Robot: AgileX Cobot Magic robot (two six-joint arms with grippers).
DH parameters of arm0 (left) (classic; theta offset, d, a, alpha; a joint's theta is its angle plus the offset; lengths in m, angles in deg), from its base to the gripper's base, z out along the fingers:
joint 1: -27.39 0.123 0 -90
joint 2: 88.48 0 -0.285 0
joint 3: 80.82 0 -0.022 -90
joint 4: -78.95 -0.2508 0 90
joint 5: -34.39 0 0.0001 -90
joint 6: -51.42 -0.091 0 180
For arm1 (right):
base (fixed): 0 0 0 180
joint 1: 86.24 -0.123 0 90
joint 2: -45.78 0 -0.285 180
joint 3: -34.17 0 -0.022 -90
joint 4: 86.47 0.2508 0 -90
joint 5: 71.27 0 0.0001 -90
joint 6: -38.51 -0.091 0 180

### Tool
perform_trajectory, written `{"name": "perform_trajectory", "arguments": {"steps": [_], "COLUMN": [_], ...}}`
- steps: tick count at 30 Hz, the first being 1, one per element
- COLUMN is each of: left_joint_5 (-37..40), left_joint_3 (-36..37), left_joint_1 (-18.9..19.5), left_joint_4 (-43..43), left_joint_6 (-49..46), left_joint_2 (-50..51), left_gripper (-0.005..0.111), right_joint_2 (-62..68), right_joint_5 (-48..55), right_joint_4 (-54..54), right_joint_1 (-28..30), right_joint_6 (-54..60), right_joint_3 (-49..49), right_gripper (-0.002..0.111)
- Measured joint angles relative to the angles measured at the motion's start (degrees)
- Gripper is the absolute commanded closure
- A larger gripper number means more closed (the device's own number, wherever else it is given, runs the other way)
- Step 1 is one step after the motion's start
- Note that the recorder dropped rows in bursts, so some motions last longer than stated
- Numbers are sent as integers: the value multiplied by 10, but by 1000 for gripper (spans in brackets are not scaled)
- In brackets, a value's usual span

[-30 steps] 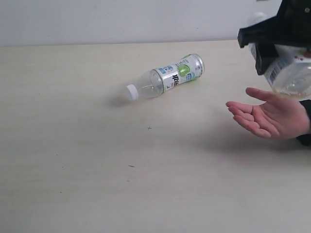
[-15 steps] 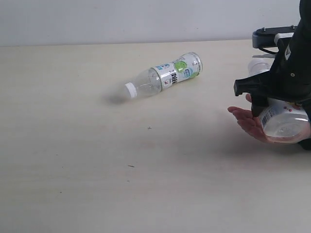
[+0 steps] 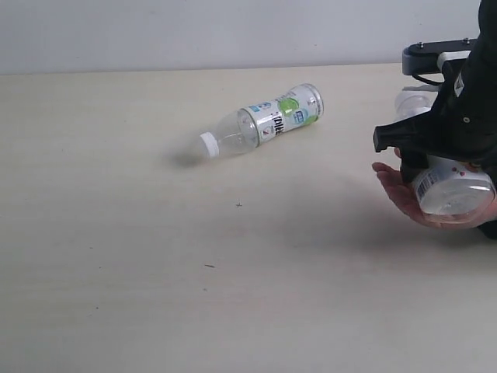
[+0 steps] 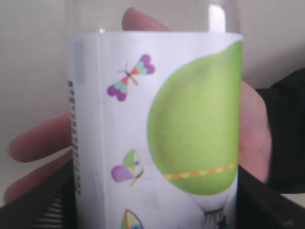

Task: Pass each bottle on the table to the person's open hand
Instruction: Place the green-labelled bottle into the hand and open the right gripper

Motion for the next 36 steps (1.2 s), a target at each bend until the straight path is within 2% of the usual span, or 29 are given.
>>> {"name": "perform_trajectory", "arguments": {"steps": [14, 16, 20, 31, 33, 36], "left_joint_5": [0, 0, 0, 0, 0, 0], "left_joint_3": [0, 0, 0, 0, 0, 0], "left_joint_1": [0, 0, 0, 0, 0, 0], "left_joint_4": [0, 0, 0, 0, 0, 0], "left_joint_6": [0, 0, 0, 0, 0, 0], "left_joint_2": [0, 0, 0, 0, 0, 0], "left_gripper": [106, 106, 106, 106, 106, 106], "right_joint_2": [0, 0, 0, 0, 0, 0], "right_joint_5": [-27, -32, -32, -31, -31, -30], "right_joint_4": [-14, -14, -14, -14, -14, -14], "right_joint_1": [0, 0, 0, 0, 0, 0], "right_joint_6": [-2, -2, -2, 5, 6, 12], "right_joint_3": [-18, -18, -18, -18, -18, -18], "right_gripper": [108, 105, 91, 37, 31, 29]}}
